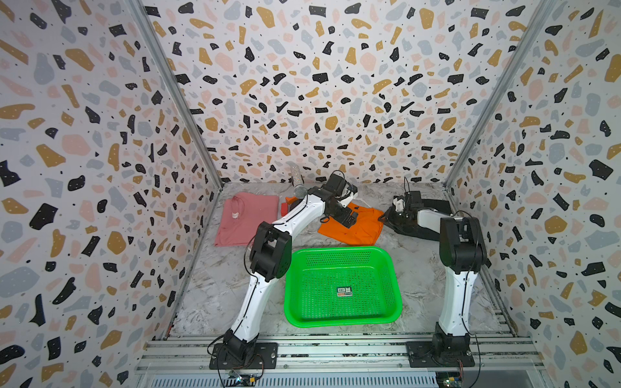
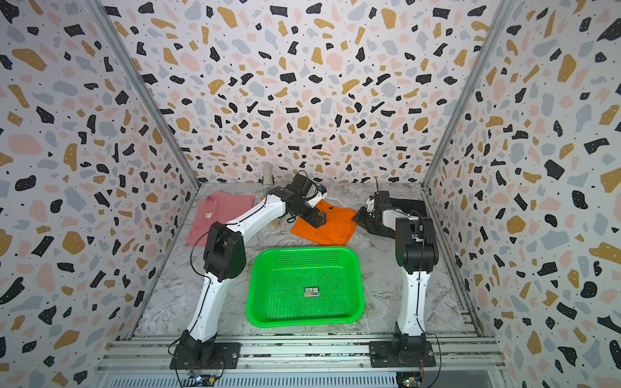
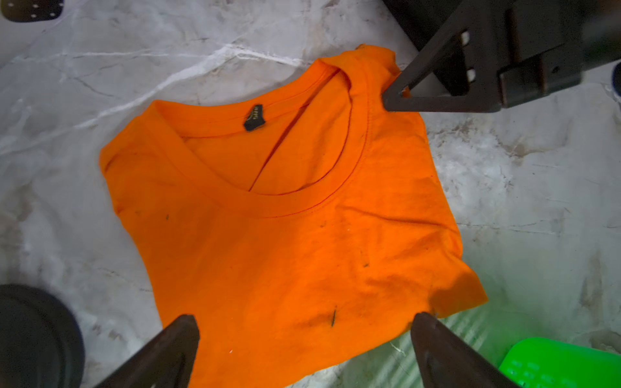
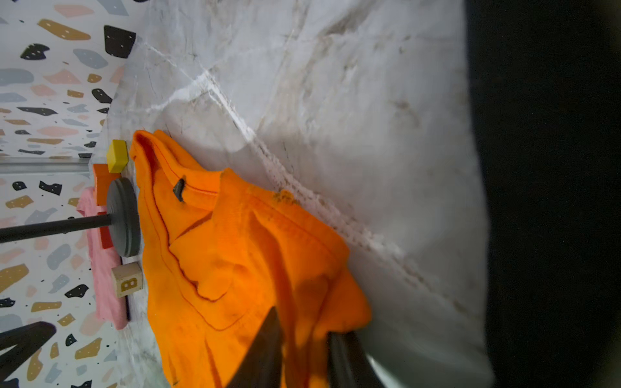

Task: Put the folded t-shirts into the basket
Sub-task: Move the T-shirt to the center of the board.

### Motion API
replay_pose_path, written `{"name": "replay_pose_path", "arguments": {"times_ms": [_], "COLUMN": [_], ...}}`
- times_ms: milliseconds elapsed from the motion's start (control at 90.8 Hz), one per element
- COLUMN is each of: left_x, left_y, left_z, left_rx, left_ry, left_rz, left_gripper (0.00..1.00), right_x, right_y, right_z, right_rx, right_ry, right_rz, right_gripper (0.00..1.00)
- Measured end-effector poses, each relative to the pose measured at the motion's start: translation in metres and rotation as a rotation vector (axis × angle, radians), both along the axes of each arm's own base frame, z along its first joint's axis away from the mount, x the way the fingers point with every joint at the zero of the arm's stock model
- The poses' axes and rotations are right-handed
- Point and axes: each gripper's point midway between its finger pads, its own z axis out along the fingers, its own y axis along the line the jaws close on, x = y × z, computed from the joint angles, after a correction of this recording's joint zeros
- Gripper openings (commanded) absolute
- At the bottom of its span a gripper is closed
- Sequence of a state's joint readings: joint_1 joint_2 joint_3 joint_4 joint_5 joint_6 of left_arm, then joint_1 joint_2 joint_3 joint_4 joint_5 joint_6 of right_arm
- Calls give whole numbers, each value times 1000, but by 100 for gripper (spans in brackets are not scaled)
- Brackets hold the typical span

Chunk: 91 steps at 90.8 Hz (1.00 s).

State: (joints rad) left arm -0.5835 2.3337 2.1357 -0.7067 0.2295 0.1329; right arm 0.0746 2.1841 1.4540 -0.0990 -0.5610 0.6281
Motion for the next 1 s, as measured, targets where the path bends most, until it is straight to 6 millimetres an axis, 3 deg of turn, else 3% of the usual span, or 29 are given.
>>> {"name": "replay_pose_path", "arguments": {"times_ms": [121, 374, 529, 683, 837, 1002], "left_x": [-2, -8, -10, -13, -20, -20], "left_y": [-13, -33, -44, -67, -83, -91], "left_z": [-6, 6, 8, 5, -5, 1], "left_rx": [-5, -49, -18, 19, 19, 0], "left_ry": [0, -21, -108, -201, -212, -240], "left_rz": [-36, -105, -209, -302, -333, -339], "left_gripper": [100, 100, 100, 100, 100, 99], "right_x": [-3, -9, -9, -13, -19, -25], "right_y": [3, 6, 6, 5, 6, 11], "right_z": [-3, 5, 24, 42, 51, 56], "right_rx": [38, 74, 96, 130, 132, 129], "right_ry": [-22, -68, -93, -82, -37, 10], "right_rz": [11, 28, 5, -58, -120, -177], "right_gripper": [6, 1, 0, 0, 0, 0]}}
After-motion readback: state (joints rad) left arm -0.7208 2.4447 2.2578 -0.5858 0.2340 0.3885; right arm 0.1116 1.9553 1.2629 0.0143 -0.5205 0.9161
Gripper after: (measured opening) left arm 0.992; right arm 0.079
